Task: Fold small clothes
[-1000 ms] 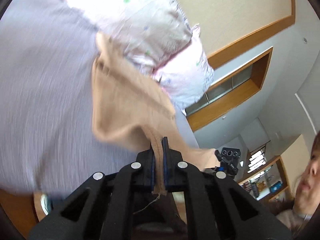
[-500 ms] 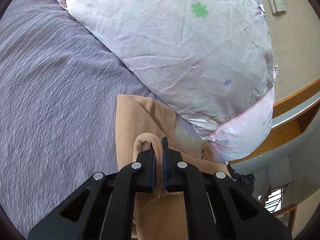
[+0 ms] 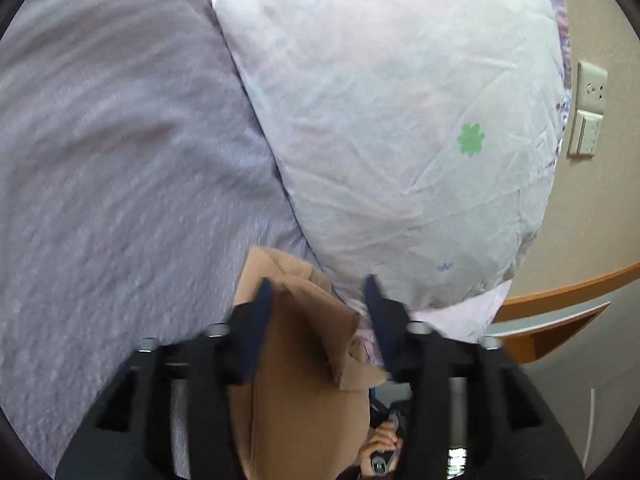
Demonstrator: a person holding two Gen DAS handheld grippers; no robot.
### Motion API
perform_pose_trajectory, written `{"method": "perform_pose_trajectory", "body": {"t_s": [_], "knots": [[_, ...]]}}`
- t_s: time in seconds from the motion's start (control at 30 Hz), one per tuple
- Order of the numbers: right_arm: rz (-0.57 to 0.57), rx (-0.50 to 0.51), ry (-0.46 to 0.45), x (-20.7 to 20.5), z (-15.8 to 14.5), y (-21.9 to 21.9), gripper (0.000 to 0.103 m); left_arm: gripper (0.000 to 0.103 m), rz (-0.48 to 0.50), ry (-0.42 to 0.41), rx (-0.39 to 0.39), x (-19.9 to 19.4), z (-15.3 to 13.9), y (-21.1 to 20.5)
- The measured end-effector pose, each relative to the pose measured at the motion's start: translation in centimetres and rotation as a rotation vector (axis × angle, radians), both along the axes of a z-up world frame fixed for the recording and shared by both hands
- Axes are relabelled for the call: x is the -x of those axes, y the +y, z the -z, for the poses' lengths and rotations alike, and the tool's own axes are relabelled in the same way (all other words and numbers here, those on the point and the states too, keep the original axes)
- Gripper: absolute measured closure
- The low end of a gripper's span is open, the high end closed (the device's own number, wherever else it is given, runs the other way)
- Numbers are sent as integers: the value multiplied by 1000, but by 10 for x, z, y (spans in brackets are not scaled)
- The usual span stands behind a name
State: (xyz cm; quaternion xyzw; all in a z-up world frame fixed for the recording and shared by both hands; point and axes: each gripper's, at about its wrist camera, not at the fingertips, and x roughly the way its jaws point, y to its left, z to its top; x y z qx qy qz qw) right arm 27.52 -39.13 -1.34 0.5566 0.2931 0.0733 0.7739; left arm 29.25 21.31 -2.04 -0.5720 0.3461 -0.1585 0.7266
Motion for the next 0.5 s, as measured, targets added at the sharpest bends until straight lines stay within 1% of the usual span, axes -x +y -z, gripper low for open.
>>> {"method": "perform_pose_trajectory", "body": {"t_s": [0.03, 0.07, 0.1, 0.13, 0.17, 0.23, 0.27, 0.3, 0.37, 0.4, 0.43, 0.5], "knots": [[-10, 39, -16, 3, -8, 4, 21, 20, -35, -28, -17, 6, -8, 6], [-20, 90, -31, 7, -17, 8, 21, 18, -55, -49, -31, 10, -16, 12], [-38, 142, -56, 9, -26, 12, 21, 18, -56, -57, -41, 14, -22, 16], [-64, 169, -79, 12, -34, 15, 21, 18, -44, -58, -50, 18, -28, 17], [-95, 174, -103, 14, -40, 19, 21, 18, -22, -65, -69, 22, -34, 17], [-175, 138, -120, 15, -46, 27, 20, 18, 28, -87, -145, 28, -47, 8], [-226, 119, -100, 10, -46, 34, 20, 18, 55, -107, -185, 33, -53, 4], [-272, 121, -64, 4, -44, 43, 19, 18, 86, -118, -230, 35, -59, -5], [-360, 144, 15, -7, -32, 65, 19, 18, 148, -141, -282, 41, -62, -21], [-388, 163, 55, -16, -24, 76, 18, 18, 183, -151, -306, 43, -64, -29], [-381, 177, 78, -24, -19, 82, 18, 18, 210, -157, -332, 41, -66, -39], [-325, 191, 62, -37, -17, 84, 18, 18, 258, -168, -386, 43, -69, -54]]}}
